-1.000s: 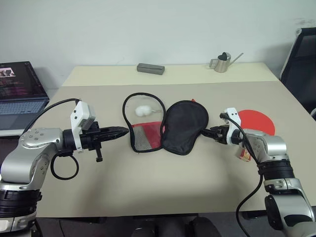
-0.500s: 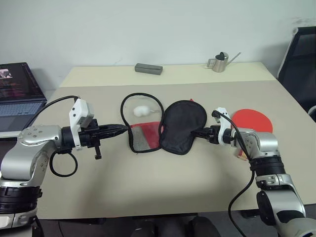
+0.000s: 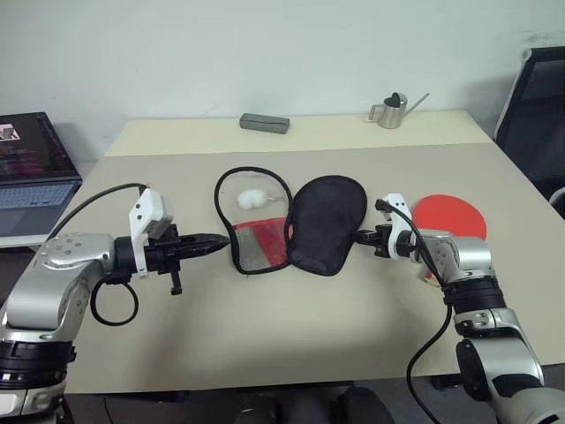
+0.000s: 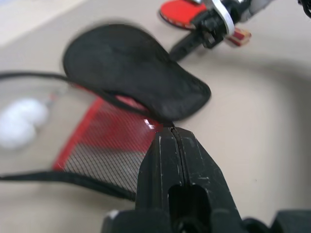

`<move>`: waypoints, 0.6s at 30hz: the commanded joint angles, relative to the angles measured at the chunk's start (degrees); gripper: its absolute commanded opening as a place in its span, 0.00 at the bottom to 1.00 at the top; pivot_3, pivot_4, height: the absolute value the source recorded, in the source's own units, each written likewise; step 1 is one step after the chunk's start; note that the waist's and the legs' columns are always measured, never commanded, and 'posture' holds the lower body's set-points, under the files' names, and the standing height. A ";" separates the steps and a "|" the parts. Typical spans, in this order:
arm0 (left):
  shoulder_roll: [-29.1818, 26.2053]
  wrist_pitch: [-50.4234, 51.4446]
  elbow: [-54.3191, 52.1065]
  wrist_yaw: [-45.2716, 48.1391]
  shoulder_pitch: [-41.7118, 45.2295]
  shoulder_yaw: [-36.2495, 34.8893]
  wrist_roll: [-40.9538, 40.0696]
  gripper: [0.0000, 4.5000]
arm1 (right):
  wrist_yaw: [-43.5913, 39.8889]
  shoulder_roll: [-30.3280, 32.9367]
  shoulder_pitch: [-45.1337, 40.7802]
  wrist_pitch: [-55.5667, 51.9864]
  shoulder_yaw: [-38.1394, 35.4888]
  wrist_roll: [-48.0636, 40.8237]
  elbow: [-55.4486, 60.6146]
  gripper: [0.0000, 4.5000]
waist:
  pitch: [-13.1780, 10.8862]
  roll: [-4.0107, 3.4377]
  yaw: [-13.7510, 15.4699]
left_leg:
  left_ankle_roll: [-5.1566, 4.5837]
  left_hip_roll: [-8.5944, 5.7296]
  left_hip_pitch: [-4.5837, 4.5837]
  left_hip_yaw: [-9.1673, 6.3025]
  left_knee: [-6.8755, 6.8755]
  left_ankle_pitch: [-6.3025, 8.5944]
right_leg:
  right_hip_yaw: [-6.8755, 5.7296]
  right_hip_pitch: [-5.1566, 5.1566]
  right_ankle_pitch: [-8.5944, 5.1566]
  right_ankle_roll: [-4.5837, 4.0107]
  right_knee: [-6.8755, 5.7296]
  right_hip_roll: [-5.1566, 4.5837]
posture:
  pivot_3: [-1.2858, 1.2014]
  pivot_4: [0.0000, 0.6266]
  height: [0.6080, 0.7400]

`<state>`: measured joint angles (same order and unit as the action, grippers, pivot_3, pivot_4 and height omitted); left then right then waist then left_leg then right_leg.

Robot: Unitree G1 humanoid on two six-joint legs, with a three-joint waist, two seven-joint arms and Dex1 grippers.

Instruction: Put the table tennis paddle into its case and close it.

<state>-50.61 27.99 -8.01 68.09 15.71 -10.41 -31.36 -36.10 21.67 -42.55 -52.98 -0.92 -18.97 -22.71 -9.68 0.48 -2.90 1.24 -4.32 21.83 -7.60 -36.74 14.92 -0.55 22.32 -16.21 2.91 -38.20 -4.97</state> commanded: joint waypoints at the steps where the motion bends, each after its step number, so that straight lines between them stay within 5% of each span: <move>1: -0.36 -0.01 -3.21 0.09 -0.09 -0.40 -1.12 0.00 | -1.44 1.20 -1.94 0.97 1.15 1.06 -1.22 0.00 | 0.00 0.00 0.07 | -0.01 -0.01 0.00 0.00 -0.01 0.01 | 0.00 0.00 0.01 0.00 0.00 0.00 | 0.52 0.24 1.00; 18: 0.91 1.52 -5.12 0.12 1.92 2.52 -2.09 0.00 | -12.47 8.57 -12.26 8.68 8.26 9.08 -15.85 0.00 | 0.00 0.00 0.09 | 0.01 -0.03 0.05 0.02 -0.03 0.00 | -0.03 0.00 0.02 0.02 0.04 0.01 | 0.52 0.24 1.00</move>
<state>-49.76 29.66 -11.39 68.15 16.57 -7.69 -32.61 -47.14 28.90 -52.63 -46.27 7.01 -11.21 -37.83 -9.69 0.48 -2.81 1.25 -4.35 21.88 -7.58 -36.77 14.92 -0.58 22.32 -16.19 2.93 -38.17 -4.96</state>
